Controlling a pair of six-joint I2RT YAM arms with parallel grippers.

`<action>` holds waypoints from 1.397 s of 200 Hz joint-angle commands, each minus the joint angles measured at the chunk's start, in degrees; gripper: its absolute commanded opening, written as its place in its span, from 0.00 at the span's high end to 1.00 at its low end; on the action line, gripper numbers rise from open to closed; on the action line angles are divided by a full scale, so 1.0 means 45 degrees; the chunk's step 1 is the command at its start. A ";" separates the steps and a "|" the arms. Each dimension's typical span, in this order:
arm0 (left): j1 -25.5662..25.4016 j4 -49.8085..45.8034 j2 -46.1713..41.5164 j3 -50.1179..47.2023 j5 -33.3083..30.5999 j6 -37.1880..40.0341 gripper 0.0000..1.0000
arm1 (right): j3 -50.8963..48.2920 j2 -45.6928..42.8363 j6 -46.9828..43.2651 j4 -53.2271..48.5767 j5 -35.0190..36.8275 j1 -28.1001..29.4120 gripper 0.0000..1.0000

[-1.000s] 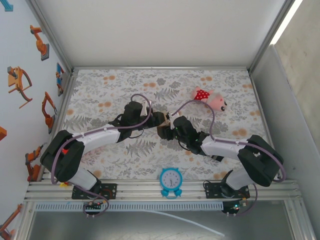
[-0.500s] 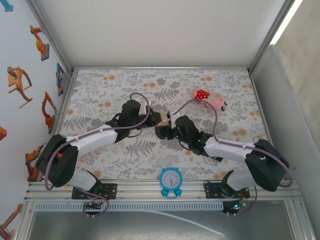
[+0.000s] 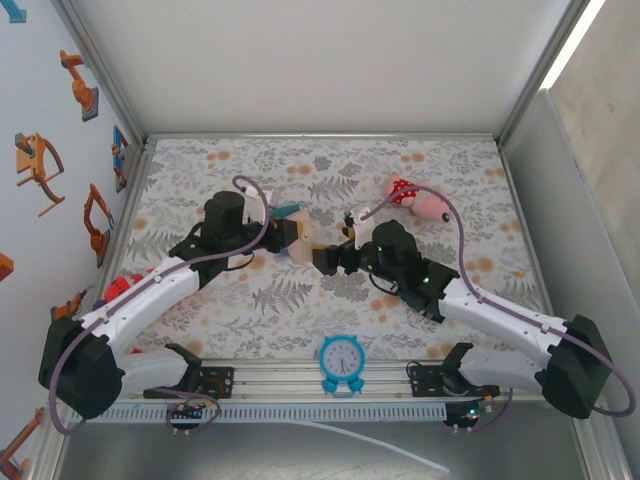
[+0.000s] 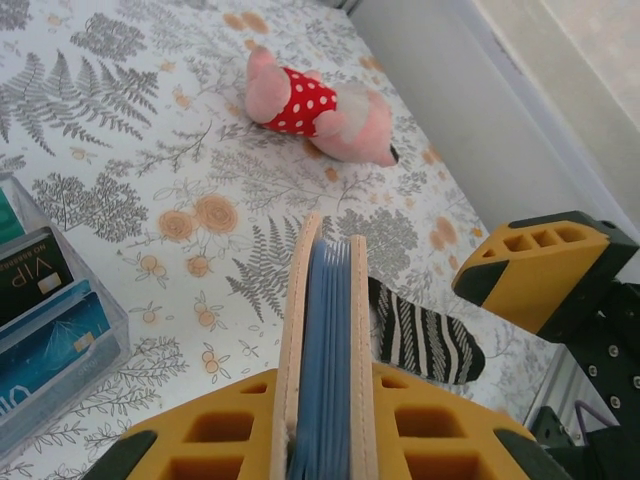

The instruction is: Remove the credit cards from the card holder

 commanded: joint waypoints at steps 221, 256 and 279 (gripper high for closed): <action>0.0202 0.1981 -0.0948 -0.0460 0.5239 0.0537 1.00 | 0.0666 0.1010 -0.0259 0.1405 -0.7377 -0.1072 0.24; 0.0203 0.2073 -0.0963 -0.0464 0.5332 0.0596 1.00 | 0.0649 0.0825 -0.0241 0.1283 -0.7488 -0.1259 0.32; 0.0207 0.2120 -0.0943 -0.0459 0.5350 0.0552 1.00 | 0.0560 0.0766 -0.0180 0.1381 -0.7503 -0.1274 0.37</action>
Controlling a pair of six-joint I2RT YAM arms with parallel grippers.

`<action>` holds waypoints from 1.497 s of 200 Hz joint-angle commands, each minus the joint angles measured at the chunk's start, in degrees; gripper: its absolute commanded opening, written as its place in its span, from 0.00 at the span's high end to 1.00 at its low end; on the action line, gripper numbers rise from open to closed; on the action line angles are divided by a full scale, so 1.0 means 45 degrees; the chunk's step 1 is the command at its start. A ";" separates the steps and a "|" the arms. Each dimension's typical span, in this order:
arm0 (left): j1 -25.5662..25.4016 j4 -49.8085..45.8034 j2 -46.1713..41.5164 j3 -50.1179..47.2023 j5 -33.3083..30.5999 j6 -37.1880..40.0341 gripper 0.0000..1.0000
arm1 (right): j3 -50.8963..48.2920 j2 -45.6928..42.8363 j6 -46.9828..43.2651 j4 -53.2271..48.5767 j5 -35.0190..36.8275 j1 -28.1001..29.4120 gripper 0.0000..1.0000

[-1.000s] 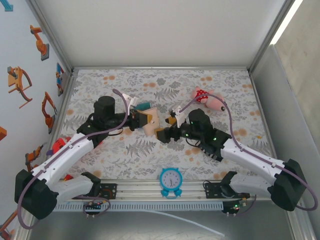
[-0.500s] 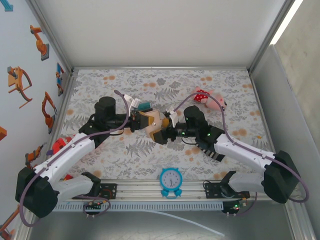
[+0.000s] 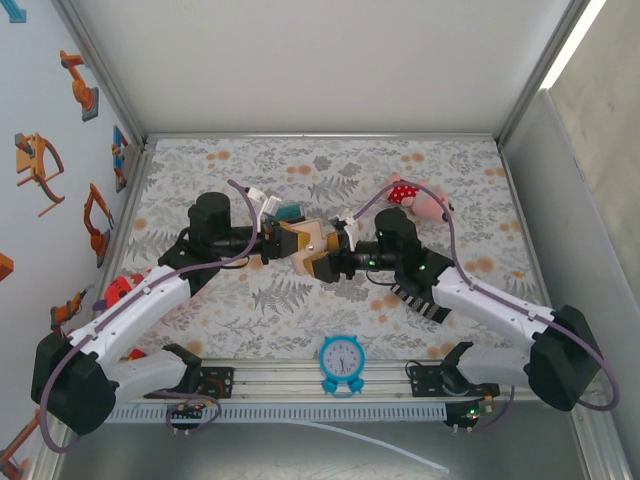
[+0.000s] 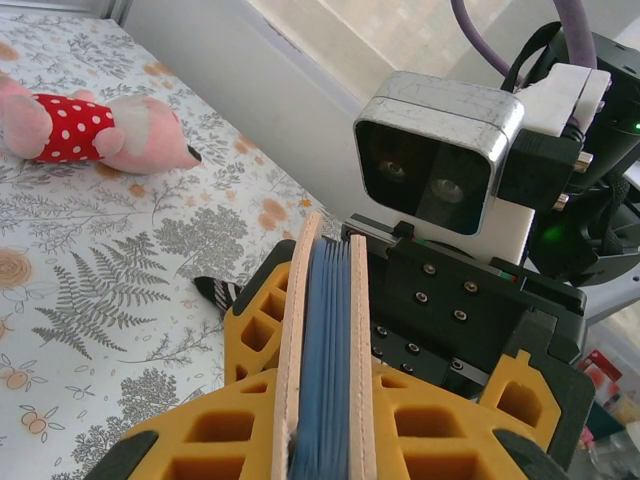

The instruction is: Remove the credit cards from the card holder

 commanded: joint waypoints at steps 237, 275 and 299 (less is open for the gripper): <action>0.0493 0.0854 -0.0771 -0.0589 0.0326 -0.1667 0.36 | -0.0375 -0.0099 0.1349 0.1944 0.0428 -0.0322 1.00; 0.0774 0.0640 -0.1200 -0.1225 0.0012 -0.1922 0.35 | -0.0514 -0.0234 0.1562 0.2201 0.0420 -0.0476 1.00; 0.0799 0.0970 -0.1097 -0.1567 0.0035 -0.2371 0.35 | -0.0598 -0.0236 0.1767 0.2436 0.0331 -0.0557 1.00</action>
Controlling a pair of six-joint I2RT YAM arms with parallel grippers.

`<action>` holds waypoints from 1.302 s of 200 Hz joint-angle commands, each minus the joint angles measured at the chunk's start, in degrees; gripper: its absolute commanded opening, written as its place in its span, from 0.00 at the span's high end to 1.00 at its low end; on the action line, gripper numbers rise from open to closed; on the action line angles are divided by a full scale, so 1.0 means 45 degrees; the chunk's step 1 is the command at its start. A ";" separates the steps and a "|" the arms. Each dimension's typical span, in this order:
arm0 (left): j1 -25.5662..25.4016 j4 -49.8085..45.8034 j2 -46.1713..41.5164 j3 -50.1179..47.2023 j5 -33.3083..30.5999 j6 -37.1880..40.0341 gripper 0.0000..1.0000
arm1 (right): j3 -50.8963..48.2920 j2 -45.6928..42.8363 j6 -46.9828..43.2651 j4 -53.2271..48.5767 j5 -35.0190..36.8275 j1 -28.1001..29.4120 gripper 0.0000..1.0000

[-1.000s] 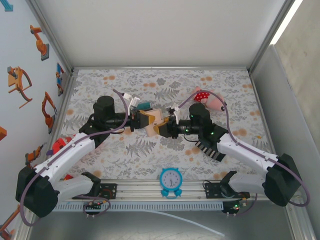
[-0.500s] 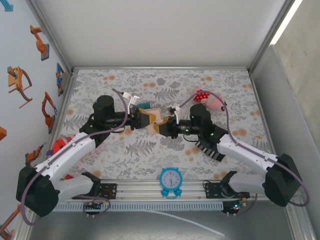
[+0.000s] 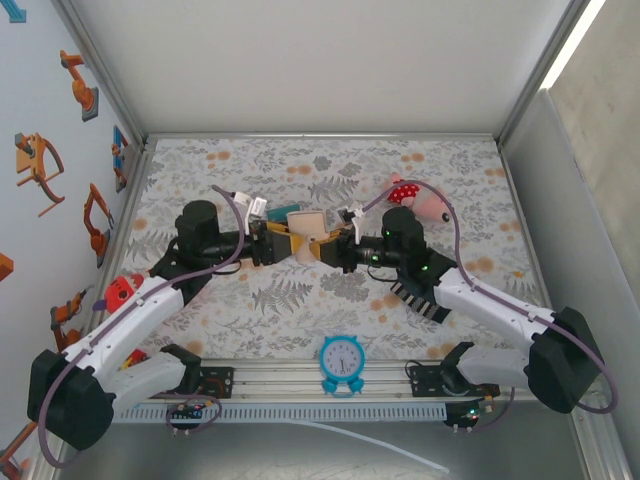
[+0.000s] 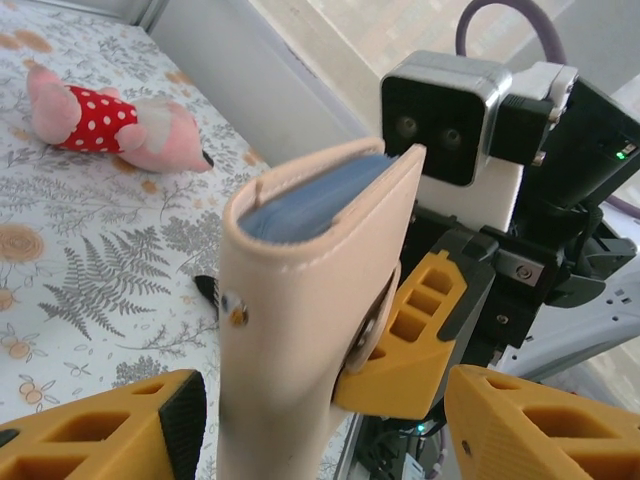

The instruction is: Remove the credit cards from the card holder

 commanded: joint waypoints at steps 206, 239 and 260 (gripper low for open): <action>-0.0524 0.4678 0.1786 -0.1299 0.0640 -0.2872 0.79 | -0.0237 0.0006 0.0640 0.1060 0.0173 -0.0144 1.00; -0.0539 0.3147 0.1536 -0.1013 0.0486 -0.1951 0.85 | 0.0053 -0.0421 0.0236 -0.0619 0.1349 -0.0126 0.81; -0.0528 0.1712 0.1436 -0.0640 -0.0154 -0.1056 0.87 | 0.0278 -0.0871 0.0173 -0.2045 0.2635 -0.0124 0.65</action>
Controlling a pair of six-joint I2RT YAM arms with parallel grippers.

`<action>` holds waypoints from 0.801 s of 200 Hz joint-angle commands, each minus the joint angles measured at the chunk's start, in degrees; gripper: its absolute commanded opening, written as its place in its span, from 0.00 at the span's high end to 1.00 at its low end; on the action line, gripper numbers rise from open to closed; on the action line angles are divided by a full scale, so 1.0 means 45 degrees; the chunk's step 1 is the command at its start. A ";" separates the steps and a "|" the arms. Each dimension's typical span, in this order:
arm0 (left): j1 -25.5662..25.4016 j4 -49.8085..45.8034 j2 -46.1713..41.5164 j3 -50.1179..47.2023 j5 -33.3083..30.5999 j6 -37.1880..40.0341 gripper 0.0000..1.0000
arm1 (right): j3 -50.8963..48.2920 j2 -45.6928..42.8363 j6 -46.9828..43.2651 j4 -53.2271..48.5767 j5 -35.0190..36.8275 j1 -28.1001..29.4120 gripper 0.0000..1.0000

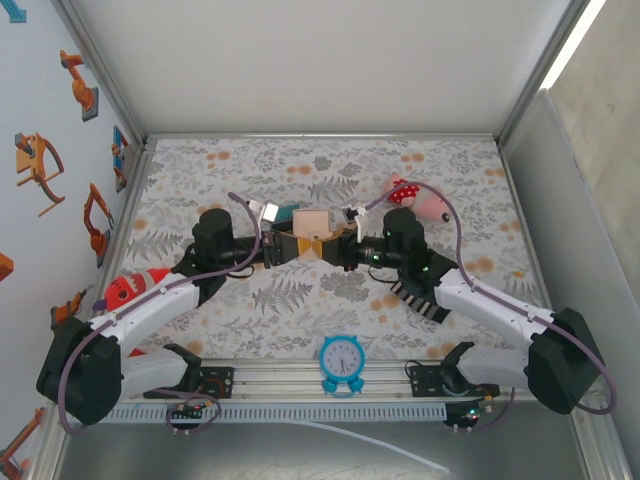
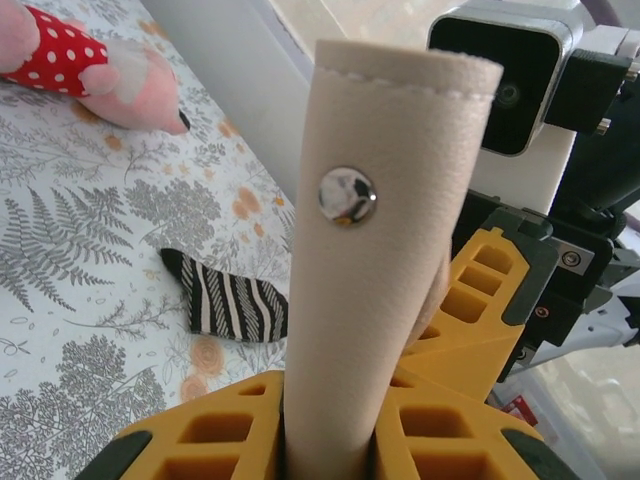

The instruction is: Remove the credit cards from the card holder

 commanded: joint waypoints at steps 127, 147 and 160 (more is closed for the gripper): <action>-0.1246 -0.3966 0.1469 0.2267 -0.3931 0.3221 0.95 | 0.3051 -0.1068 0.2243 -0.7965 0.8138 0.1251 0.60; -0.1266 -0.3623 0.1724 0.2218 -0.3880 0.2991 0.95 | 0.3742 -0.0430 0.2211 -0.8467 0.8744 0.1879 0.60; -0.1286 -0.3467 0.1799 0.2201 -0.3840 0.2899 0.95 | 0.4222 0.0053 0.2209 -0.8831 0.9018 0.2091 0.60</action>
